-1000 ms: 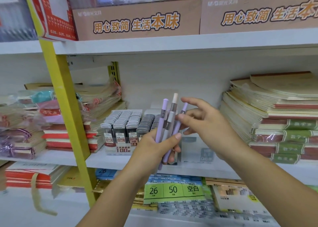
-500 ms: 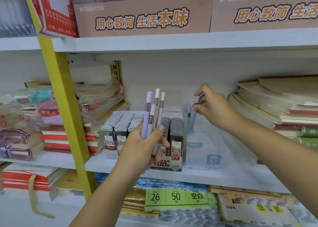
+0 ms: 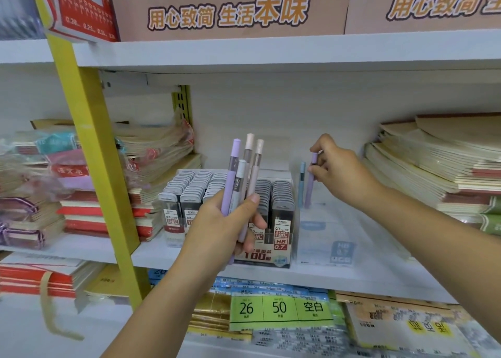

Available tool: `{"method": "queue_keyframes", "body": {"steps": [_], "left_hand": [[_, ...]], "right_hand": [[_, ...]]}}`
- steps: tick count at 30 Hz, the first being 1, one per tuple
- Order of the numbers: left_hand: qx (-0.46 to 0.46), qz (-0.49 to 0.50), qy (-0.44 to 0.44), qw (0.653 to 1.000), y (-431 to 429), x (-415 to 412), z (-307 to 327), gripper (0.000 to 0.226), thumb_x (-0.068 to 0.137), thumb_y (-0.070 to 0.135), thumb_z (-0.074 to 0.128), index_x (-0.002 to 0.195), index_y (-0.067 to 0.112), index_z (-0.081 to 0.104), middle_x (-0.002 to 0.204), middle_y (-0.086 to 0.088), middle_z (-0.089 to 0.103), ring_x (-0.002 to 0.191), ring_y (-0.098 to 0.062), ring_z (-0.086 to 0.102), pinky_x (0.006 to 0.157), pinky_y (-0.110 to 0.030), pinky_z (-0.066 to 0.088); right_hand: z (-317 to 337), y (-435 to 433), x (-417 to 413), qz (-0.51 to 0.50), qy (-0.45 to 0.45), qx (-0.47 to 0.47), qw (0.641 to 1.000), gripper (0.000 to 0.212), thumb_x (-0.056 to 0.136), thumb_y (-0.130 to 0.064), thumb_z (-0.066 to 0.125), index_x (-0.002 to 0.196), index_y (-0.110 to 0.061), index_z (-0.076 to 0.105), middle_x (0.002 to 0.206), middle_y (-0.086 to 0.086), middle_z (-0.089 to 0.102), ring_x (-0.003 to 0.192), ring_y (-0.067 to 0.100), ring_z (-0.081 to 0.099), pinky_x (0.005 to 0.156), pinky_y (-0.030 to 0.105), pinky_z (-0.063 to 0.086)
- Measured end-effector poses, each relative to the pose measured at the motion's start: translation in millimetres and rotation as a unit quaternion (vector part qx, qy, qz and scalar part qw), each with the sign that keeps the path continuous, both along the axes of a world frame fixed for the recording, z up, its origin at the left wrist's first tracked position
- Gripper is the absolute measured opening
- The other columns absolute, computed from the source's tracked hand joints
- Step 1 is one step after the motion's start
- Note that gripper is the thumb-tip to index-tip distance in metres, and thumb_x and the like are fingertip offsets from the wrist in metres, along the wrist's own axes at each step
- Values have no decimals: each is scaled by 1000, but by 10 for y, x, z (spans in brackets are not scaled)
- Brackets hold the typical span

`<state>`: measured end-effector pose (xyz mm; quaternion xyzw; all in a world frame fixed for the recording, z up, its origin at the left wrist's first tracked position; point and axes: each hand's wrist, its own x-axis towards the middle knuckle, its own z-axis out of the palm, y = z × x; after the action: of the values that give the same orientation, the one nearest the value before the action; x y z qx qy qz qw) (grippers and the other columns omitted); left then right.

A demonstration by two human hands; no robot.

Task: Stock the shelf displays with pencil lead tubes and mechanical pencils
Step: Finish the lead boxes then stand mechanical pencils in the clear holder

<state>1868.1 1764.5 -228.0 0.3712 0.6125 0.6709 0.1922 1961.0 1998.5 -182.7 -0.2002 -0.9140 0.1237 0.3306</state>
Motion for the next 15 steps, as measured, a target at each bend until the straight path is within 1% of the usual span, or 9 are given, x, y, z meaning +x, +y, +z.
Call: {"method": "queue_keyframes", "body": {"steps": [3, 4, 6, 8, 10, 12, 13, 14, 15], "left_hand": [[-1, -3, -5, 1000, -1, 11, -4, 24, 99, 34, 59, 92, 11, 63, 49, 4, 62, 32, -7, 45, 34, -17, 34], [1, -4, -7, 1000, 1, 13, -2, 22, 98, 33, 60, 93, 12, 63, 51, 3, 64, 33, -8, 46, 34, -17, 35], [10, -7, -17, 1000, 14, 12, -2, 19, 96, 33, 62, 95, 14, 65, 63, 0, 70, 36, -10, 49, 35, -18, 36], [5, -11, -20, 1000, 24, 12, -1, 21, 95, 34, 64, 95, 14, 66, 68, -1, 72, 37, -11, 51, 36, -20, 37], [-8, -17, -20, 1000, 33, 20, 0, 24, 94, 36, 65, 96, 12, 67, 64, 1, 71, 37, -9, 51, 35, -21, 37], [-10, -28, -22, 999, 49, 34, 5, 24, 93, 37, 66, 98, 13, 68, 68, 0, 73, 41, -10, 54, 38, -22, 37], [-8, -35, -25, 999, 64, 44, 7, 23, 93, 37, 67, 98, 15, 68, 73, -1, 74, 44, -11, 56, 40, -23, 38], [-6, -44, -29, 999, 80, 58, 9, 22, 92, 37, 68, 99, 16, 68, 77, -3, 75, 46, -12, 57, 41, -24, 38], [-3, -54, -32, 998, 97, 72, 11, 21, 91, 37, 68, 100, 18, 68, 79, -4, 76, 48, -14, 58, 42, -25, 38]], "right_hand": [[-15, -9, -14, -22, -41, -4, 999, 18, 93, -13, 59, 104, -13, 45, 88, 11, 67, 77, 26, 65, 74, 40, 54], [-18, -11, -27, -36, -51, -3, 998, 15, 93, -13, 59, 104, -12, 48, 89, 11, 68, 79, 26, 65, 74, 39, 54], [-13, -22, -50, -60, -68, -8, 996, 12, 93, -12, 58, 104, -10, 56, 93, 11, 69, 85, 27, 64, 78, 37, 53], [3, -42, -54, -75, -84, -7, 994, 16, 94, -12, 56, 109, -8, 61, 100, 12, 70, 90, 27, 64, 81, 35, 51], [35, -91, -14, -85, -78, 26, 993, 24, 96, -13, 53, 118, -8, 62, 112, 11, 67, 99, 25, 62, 86, 31, 46], [62, -216, 73, -69, -3, 70, 995, 29, 98, -14, 50, 126, -12, 59, 118, 5, 63, 100, 16, 59, 86, 24, 42], [66, -310, 125, -42, 53, 54, 996, 28, 99, -16, 50, 125, -16, 61, 114, 0, 64, 95, 10, 58, 83, 20, 42], [62, -418, 184, 3, 104, -7, 995, 25, 99, -19, 51, 121, -22, 62, 107, -7, 67, 89, 5, 59, 79, 19, 45], [57, -538, 241, 66, 135, -100, 984, 23, 98, -22, 51, 118, -28, 63, 99, -11, 71, 85, 2, 62, 73, 18, 49]]}}
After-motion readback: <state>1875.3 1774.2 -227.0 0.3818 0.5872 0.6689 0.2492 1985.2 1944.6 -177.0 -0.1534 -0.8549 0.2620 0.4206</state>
